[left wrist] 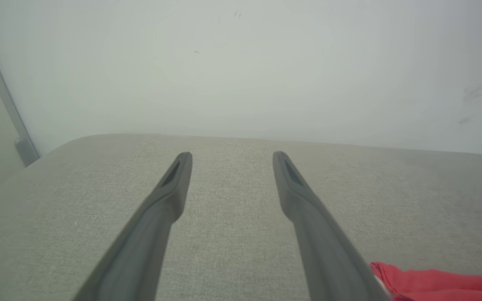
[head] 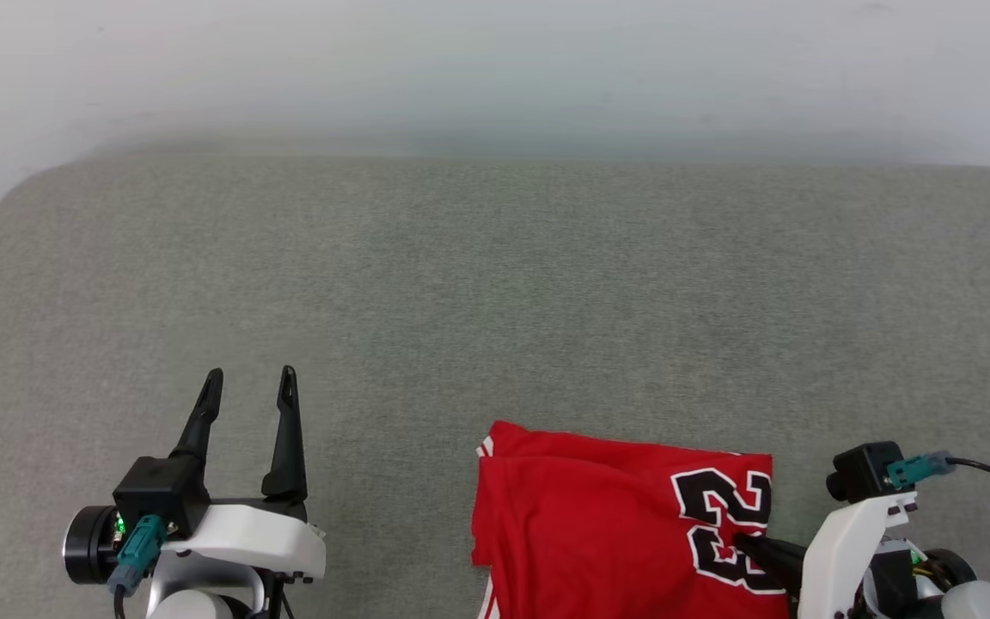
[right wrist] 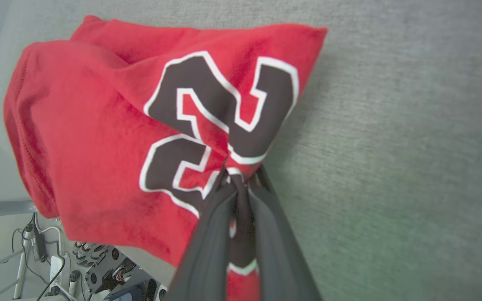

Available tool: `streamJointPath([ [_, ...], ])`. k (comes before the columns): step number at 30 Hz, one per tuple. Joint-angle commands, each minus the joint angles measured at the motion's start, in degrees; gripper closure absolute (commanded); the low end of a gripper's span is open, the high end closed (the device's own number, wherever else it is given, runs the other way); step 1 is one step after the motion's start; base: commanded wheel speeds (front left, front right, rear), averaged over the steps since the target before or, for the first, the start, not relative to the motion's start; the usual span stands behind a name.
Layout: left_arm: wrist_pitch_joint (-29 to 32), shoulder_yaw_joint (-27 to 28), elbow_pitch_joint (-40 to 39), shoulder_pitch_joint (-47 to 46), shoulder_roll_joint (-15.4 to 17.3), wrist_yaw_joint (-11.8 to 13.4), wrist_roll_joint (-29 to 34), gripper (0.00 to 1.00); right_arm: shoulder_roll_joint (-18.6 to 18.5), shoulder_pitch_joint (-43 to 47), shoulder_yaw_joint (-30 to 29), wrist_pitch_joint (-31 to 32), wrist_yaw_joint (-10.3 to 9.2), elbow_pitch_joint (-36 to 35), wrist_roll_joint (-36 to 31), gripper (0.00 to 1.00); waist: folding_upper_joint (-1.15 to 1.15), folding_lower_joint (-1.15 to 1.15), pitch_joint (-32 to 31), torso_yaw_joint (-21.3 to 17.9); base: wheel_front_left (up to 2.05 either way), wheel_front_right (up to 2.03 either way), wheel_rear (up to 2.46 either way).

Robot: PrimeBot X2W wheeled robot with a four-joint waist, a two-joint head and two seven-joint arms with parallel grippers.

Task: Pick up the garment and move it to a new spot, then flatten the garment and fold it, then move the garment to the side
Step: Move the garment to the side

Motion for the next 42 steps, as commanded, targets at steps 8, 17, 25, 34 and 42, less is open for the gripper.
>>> streamJointPath([
  [8, -0.12, 0.04, -2.96, 0.22, 0.45, -0.11, 1.28, 0.0, -4.59, -2.45, -3.82, 1.35, -0.08, -0.53, -3.23, 1.0, 0.0, 0.0, 1.36, -12.34, 0.0, 0.0, 0.0],
  [17, 2.3, -1.37, -7.53, -4.65, 2.64, -0.98, 3.25, 0.0, -4.64, -12.65, -6.44, -0.97, -0.07, 1.65, -4.3, 1.0, 0.0, 0.0, 8.99, -24.28, 0.0, 0.0, 0.0],
  [25, 6.9, -1.93, -12.93, -10.43, 5.67, -1.68, 5.68, 0.0, -7.15, -24.0, -10.29, -6.04, -0.07, 8.41, -4.54, 1.0, 0.0, 0.0, 18.49, -28.05, 0.0, 0.0, 0.0],
  [34, 12.85, -2.19, -19.06, -17.99, 10.01, -3.03, 8.76, 0.0, -12.56, -34.23, -15.42, -11.43, -0.07, 16.41, -4.48, 1.0, 0.0, 0.0, 29.23, -27.35, 0.0, 0.0, 0.0],
  [42, 15.73, -2.71, -22.82, -22.72, 11.48, -3.86, 10.28, 0.0, -15.14, -39.12, -18.17, -15.5, -0.07, 23.43, -3.84, 1.0, 0.0, 0.0, 34.43, -25.04, 0.0, 0.0, 0.0],
])
